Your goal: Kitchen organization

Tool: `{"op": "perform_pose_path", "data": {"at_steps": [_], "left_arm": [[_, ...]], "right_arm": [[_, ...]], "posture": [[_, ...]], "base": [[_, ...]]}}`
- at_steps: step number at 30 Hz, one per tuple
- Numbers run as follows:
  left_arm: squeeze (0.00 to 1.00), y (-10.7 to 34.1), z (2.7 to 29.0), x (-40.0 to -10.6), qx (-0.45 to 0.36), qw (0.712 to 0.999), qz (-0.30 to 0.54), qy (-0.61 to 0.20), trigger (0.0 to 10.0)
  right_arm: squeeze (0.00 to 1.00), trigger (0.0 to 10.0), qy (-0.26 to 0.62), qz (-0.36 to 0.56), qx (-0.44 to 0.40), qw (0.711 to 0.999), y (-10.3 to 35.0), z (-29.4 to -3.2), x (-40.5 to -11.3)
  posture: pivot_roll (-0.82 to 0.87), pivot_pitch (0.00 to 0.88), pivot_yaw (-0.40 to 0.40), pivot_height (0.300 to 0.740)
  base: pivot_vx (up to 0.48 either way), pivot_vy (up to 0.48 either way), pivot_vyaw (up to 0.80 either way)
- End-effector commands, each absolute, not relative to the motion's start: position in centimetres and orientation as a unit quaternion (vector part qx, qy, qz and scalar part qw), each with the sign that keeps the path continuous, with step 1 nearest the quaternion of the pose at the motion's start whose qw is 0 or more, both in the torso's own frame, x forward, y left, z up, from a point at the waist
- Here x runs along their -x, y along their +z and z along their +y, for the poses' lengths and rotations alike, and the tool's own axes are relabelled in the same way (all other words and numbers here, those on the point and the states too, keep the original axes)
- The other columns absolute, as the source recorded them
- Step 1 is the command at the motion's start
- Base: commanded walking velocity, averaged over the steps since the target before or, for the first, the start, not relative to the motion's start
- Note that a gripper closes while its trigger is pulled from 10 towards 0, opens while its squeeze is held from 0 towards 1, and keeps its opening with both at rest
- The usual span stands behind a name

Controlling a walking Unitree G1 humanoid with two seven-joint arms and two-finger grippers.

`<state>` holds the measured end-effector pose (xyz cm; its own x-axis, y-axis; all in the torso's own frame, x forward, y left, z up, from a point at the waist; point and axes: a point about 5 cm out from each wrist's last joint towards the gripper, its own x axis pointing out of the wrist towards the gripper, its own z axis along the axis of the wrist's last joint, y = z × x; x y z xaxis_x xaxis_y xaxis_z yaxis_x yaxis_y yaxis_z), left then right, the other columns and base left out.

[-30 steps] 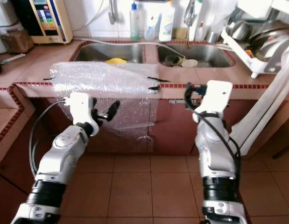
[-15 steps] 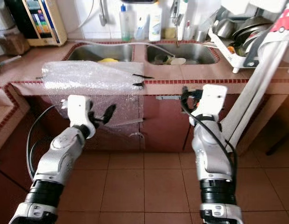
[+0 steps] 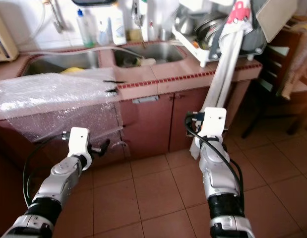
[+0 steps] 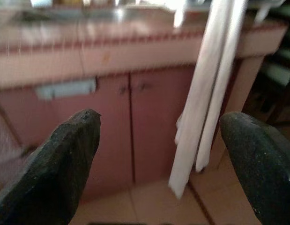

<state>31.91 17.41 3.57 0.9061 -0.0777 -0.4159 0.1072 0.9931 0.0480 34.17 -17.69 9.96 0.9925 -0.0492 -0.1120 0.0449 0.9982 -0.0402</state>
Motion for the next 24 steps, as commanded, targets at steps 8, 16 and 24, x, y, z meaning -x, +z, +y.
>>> {"op": "perform_pose_path", "data": {"at_steps": [8,16,24], "left_arm": [[0.0,-1.4,21.4,-27.9,-0.111,0.938,0.328,0.013,10.0],[0.0,-4.2,21.2,-24.9,-0.112,0.909,0.402,0.0,10.0],[0.0,-5.3,21.0,-23.4,-0.107,0.894,0.434,-0.025,10.0]], "right_arm": [[0.0,10.0,0.013,0.221,0.03,0.975,2.2,-16.2,-31.7],[0.0,10.0,0.002,0.329,-0.007,0.944,-2.7,-15.9,-27.4],[0.0,10.0,0.003,0.361,-0.007,0.933,-4.0,-16.0,-26.0]], "posture": [[-0.06,0.0,0.044,0.74],[-0.05,0.0,0.045,0.74],[-0.07,0.005,0.059,0.74]], "base": [[0.0,0.0,0.0],[0.0,0.0,0.0],[0.0,0.0,0.0]]}}
